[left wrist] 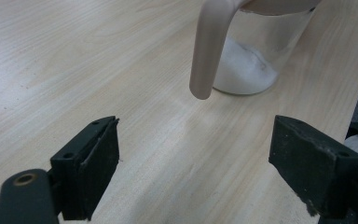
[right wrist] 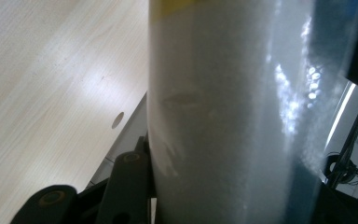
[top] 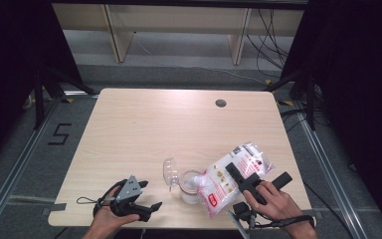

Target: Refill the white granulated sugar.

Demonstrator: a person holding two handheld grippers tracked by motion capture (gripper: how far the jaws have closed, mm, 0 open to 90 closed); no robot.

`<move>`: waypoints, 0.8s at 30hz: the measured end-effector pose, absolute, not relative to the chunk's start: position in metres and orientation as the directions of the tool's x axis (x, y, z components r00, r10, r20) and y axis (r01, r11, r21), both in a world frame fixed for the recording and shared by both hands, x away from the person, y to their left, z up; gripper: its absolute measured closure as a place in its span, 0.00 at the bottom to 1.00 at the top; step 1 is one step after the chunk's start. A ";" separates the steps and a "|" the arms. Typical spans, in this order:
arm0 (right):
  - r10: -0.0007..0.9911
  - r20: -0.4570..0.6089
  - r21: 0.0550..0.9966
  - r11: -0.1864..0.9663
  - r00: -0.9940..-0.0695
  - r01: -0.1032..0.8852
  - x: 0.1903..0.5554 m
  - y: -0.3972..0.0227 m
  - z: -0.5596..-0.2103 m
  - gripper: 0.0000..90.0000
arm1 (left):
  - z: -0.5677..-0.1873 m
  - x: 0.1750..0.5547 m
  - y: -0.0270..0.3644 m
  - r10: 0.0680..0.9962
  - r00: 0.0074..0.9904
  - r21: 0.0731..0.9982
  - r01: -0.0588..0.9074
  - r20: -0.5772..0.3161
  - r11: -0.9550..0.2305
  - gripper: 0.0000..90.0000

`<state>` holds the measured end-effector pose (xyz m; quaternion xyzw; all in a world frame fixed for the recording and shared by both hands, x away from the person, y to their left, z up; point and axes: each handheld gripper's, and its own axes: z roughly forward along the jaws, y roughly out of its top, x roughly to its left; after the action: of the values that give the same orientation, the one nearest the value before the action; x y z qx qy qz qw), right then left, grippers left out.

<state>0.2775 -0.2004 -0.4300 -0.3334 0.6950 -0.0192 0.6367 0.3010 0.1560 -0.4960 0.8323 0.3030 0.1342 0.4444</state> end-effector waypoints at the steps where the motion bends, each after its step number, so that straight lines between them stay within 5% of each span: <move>1: -0.486 -0.873 -0.449 0.778 0.033 -0.440 0.278 -0.200 -0.430 0.71 | -0.496 0.301 0.156 0.621 0.782 0.821 0.381 -0.042 -0.424 0.17; 24: -0.485 -0.874 -0.448 0.775 0.035 -0.445 0.278 -0.200 -0.429 0.72 | -0.496 0.302 0.156 0.616 0.786 0.821 0.389 -0.058 -0.419 0.17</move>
<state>0.2783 -0.2005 -0.4285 -0.3347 0.6946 -0.0156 0.6366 0.3021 0.1562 -0.4964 0.8326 0.3018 0.1271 0.4466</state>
